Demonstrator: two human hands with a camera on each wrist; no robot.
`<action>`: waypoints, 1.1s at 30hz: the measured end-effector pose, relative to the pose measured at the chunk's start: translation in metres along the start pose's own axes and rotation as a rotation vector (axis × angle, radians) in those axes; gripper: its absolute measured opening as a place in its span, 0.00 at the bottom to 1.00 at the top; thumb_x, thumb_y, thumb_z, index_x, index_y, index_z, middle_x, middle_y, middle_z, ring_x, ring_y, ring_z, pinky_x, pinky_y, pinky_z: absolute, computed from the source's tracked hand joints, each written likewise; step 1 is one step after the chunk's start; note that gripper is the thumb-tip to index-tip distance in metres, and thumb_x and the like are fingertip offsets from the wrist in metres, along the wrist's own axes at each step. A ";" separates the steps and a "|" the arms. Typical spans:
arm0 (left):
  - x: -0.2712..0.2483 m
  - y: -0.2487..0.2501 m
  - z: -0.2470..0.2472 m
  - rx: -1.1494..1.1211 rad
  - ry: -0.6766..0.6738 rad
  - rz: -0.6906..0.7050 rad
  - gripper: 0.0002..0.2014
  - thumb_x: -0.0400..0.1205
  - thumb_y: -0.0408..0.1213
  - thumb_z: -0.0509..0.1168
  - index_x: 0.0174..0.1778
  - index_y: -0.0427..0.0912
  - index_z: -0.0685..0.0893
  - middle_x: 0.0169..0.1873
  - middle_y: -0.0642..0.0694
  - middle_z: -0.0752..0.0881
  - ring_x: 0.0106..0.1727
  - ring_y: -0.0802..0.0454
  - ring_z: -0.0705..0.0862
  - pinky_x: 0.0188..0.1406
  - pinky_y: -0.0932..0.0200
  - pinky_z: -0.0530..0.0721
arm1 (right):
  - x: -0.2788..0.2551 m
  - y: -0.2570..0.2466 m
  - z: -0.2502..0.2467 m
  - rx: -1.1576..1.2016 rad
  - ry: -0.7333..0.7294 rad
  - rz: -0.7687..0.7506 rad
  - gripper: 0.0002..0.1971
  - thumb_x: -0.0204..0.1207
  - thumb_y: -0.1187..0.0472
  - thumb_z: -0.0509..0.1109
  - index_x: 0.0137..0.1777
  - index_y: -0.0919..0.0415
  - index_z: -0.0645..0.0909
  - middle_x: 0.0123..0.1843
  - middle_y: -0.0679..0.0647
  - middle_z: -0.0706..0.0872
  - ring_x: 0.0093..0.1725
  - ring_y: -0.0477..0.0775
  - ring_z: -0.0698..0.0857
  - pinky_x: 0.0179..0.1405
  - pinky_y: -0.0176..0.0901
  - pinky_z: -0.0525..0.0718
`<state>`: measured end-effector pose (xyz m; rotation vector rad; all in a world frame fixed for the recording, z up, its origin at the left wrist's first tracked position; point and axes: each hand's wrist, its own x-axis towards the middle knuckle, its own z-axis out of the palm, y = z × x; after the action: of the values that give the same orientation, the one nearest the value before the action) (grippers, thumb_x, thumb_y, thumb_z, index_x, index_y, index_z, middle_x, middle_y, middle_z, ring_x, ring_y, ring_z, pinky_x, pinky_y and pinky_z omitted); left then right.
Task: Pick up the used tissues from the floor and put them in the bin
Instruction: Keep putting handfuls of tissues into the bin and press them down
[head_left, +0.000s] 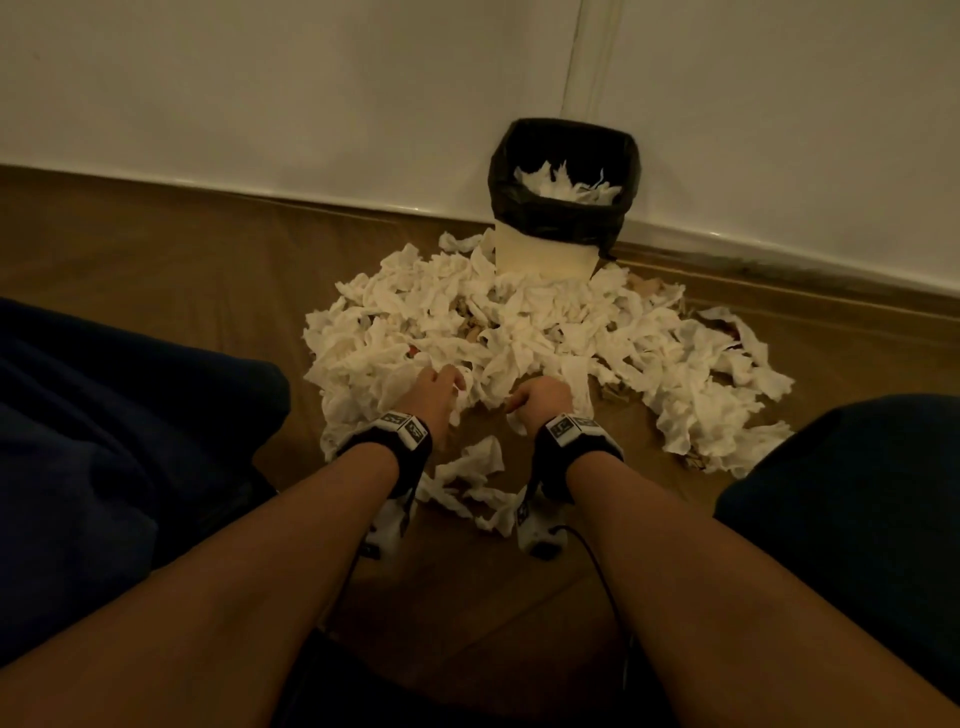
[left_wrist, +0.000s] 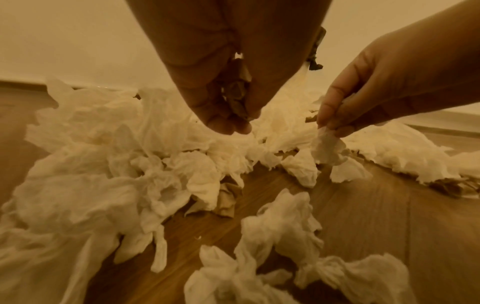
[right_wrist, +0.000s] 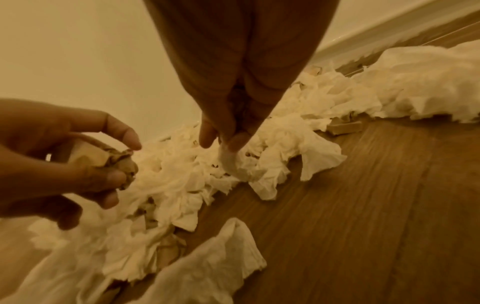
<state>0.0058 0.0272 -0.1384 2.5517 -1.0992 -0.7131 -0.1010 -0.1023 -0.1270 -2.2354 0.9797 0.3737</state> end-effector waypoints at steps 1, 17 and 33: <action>0.001 0.002 -0.003 0.003 0.022 -0.007 0.28 0.75 0.21 0.64 0.67 0.49 0.69 0.63 0.40 0.70 0.51 0.39 0.79 0.43 0.48 0.82 | -0.002 0.001 -0.002 0.044 0.021 0.003 0.12 0.78 0.70 0.65 0.53 0.61 0.89 0.63 0.57 0.85 0.63 0.59 0.81 0.65 0.46 0.79; 0.007 0.059 -0.059 -0.429 0.318 0.053 0.16 0.86 0.32 0.52 0.69 0.36 0.72 0.69 0.38 0.59 0.62 0.44 0.74 0.62 0.70 0.66 | -0.024 -0.007 -0.065 1.030 0.437 -0.063 0.13 0.77 0.75 0.63 0.51 0.61 0.86 0.53 0.62 0.85 0.47 0.56 0.84 0.51 0.45 0.86; 0.061 0.141 -0.175 -0.660 0.442 0.392 0.08 0.77 0.40 0.71 0.40 0.57 0.78 0.47 0.51 0.84 0.32 0.56 0.88 0.25 0.65 0.83 | 0.010 -0.037 -0.224 1.105 0.828 -0.150 0.14 0.74 0.76 0.64 0.49 0.63 0.88 0.51 0.62 0.89 0.48 0.56 0.87 0.54 0.44 0.86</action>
<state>0.0507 -0.1033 0.0487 1.7495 -0.9597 -0.3084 -0.0679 -0.2394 0.0507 -1.3443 1.0095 -1.0152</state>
